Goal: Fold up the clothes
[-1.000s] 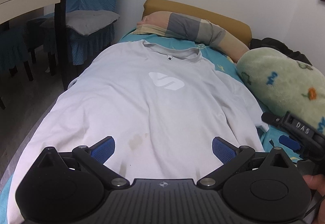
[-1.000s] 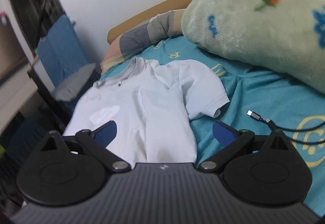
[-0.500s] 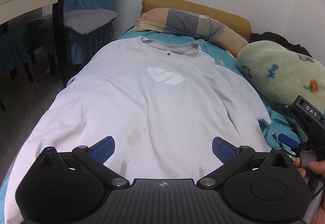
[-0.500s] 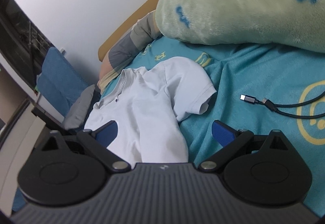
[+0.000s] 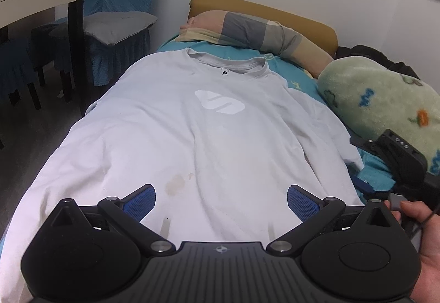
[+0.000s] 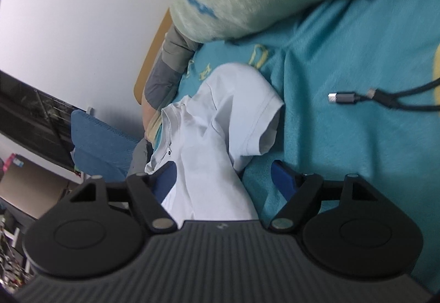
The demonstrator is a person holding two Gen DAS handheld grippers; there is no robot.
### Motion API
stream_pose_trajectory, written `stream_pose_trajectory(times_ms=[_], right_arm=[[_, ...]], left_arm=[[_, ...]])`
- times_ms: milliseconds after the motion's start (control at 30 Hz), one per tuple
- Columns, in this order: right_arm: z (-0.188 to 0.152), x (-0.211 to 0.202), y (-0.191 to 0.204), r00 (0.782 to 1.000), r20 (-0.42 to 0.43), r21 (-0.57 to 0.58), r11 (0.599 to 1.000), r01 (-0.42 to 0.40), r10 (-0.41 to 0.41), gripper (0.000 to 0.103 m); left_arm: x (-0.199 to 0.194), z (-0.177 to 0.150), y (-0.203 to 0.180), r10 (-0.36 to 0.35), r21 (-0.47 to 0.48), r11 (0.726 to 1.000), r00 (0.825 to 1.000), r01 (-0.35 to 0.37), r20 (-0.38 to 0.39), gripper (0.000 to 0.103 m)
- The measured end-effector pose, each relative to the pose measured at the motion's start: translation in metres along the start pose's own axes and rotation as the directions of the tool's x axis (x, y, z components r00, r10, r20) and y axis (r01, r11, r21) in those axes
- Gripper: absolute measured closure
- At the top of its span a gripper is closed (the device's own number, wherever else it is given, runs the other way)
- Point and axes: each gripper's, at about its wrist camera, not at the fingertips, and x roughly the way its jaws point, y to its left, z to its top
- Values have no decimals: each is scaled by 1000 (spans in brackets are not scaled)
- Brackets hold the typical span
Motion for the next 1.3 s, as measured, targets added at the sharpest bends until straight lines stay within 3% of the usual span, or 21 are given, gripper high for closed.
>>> stream_pose_trajectory(times_ms=[233,367,433,467,500,567,633,733,800,867,933,967,1000,1167,1300], right_arm=[[13,34,4,997,78,-73,997,31,-25,34],[28,52,1,991,116,-88,993,74,-64,56],[37,58,3,989,125,-112,989,95,-80,72],[41,61,3,988,130,-124,987,105,-89,89],[45,63,4,986,135,-136,984,115,-97,90],[52,56,19,977,190,-232,963,136,-92,93],[62,41,39,952,288,-334,921,201,-104,94],[80,19,43,912,389,-316,910,267,-132,93],[86,14,38,910,383,-291,915,281,-158,91],[84,11,31,924,349,-264,930,256,-156,84],[78,5,22,930,327,-215,945,246,-168,56],[74,1,18,932,321,-191,952,239,-170,30],[70,-3,13,934,314,-166,959,231,-171,17],[48,-21,-5,947,265,-80,974,211,-183,17],[44,-29,10,960,205,-133,966,221,-192,17]], left_arm=[[8,2,4,-17,-8,1000,1000,17,2,0],[20,5,8,-33,-20,999,999,33,-10,0],[26,7,10,-39,-26,999,999,39,-13,0],[28,9,11,-40,-29,999,999,40,-12,0],[31,10,12,-40,-32,999,999,40,-12,0],[34,13,18,-45,-57,997,999,45,-12,0],[37,16,23,-52,-85,995,999,51,-11,0],[38,18,31,-59,-116,992,998,57,-10,0],[38,17,33,-64,-128,990,998,62,-11,0],[36,17,33,-67,-125,990,998,64,-12,0],[32,15,31,-66,-115,991,998,65,-8,0],[30,14,30,-66,-110,992,998,65,-7,0],[28,14,29,-66,-105,992,998,65,-5,0],[15,5,18,-101,-81,992,995,99,-20,0],[6,-5,-1,-143,-35,989,989,141,-43,0]])
